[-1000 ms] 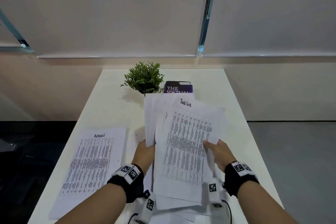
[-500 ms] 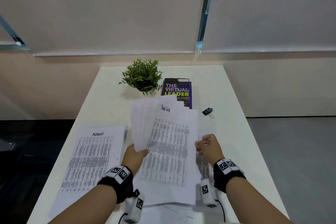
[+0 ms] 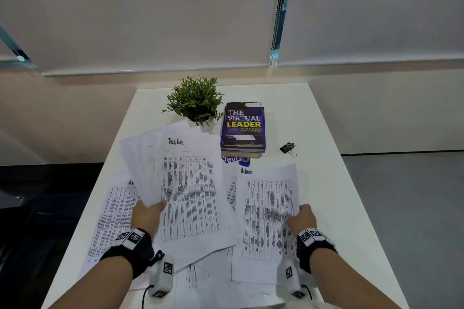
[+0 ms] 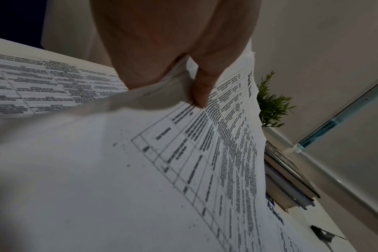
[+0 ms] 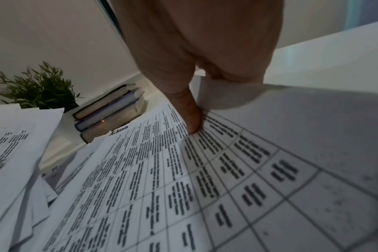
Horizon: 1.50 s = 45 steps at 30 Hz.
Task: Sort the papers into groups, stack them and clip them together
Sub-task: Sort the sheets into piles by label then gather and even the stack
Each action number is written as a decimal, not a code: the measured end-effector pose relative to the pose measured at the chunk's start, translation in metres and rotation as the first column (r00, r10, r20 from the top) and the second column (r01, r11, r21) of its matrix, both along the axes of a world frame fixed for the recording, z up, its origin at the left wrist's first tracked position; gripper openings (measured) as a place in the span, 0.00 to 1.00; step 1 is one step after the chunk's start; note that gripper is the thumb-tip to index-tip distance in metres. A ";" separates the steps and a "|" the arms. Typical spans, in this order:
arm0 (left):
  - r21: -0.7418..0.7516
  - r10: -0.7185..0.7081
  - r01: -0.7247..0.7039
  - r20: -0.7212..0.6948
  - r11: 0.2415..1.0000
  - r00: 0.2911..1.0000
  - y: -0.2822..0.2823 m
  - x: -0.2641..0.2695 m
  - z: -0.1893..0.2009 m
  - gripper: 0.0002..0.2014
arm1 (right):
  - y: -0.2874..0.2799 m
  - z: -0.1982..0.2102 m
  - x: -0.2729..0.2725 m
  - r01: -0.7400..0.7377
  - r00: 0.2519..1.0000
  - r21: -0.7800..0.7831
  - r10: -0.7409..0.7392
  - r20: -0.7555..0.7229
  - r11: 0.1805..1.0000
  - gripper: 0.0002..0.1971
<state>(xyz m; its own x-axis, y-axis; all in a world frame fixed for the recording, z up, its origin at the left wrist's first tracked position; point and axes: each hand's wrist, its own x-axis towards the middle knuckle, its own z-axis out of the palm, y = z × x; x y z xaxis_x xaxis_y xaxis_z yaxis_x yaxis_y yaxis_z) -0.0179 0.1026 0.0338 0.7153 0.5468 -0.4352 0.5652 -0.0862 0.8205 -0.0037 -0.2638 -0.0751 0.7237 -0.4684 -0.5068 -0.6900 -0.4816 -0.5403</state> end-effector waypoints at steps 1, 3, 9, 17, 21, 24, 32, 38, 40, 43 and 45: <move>0.001 0.000 0.000 0.001 1.000 1.000 0.001 -0.001 0.001 0.21 | 0.000 0.002 -0.002 -0.034 0.999 -0.011 0.034 0.036 0.999 0.08; -0.004 0.000 0.000 0.003 1.000 1.000 0.004 -0.001 0.002 0.21 | -0.001 0.007 -0.003 -0.085 0.990 -0.033 0.088 0.107 0.996 0.02; 0.001 -0.038 0.038 -0.002 0.999 0.999 0.009 0.000 0.003 0.20 | -0.028 0.046 0.008 -0.073 0.968 0.113 0.044 0.245 0.991 0.05; -0.090 -0.089 0.090 0.016 0.992 0.996 -0.001 0.004 0.007 0.17 | -0.029 0.117 0.025 -0.117 0.947 0.482 -0.049 0.319 0.869 0.05; -0.178 -0.176 0.181 0.041 0.967 0.983 -0.023 0.007 0.016 0.13 | 0.001 0.108 0.033 -0.090 0.968 0.620 -0.078 0.239 0.780 0.14; -0.215 -0.258 0.260 0.039 0.941 0.965 -0.034 0.007 0.015 0.16 | 0.028 0.098 0.029 -0.116 0.981 0.636 -0.012 0.193 0.763 0.10; -0.336 -0.230 0.218 0.001 0.917 0.973 -0.037 0.004 0.008 0.36 | 0.073 0.082 0.014 -0.230 0.958 0.529 0.094 0.272 0.817 0.05; -0.100 -0.311 0.309 0.005 0.946 0.951 -0.023 -0.005 -0.001 0.21 | 0.096 0.078 0.011 -0.349 0.922 0.466 0.210 0.324 0.813 0.07; -0.089 -0.289 0.286 -0.013 0.954 0.957 -0.015 -0.004 -0.003 0.18 | 0.094 0.065 0.012 -0.327 0.931 0.439 0.206 0.300 0.837 0.18; -0.073 -0.233 0.232 -0.008 0.970 0.972 0.001 0.000 -0.004 0.18 | 0.084 0.044 0.012 -0.175 0.974 0.256 0.129 0.187 0.951 0.14; -0.059 -0.181 0.181 -0.001 0.982 0.983 0.013 0.004 -0.003 0.19 | 0.078 0.031 0.009 -0.107 0.994 -0.006 0.107 0.006 0.994 0.23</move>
<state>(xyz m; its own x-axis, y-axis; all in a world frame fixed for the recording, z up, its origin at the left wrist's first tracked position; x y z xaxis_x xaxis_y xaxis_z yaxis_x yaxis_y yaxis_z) -0.0144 0.1155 0.0304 0.7972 0.3822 -0.4673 0.5496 -0.1396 0.8237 0.0055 -0.1858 -0.0441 0.7731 -0.3906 -0.4997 -0.6308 -0.5557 -0.5416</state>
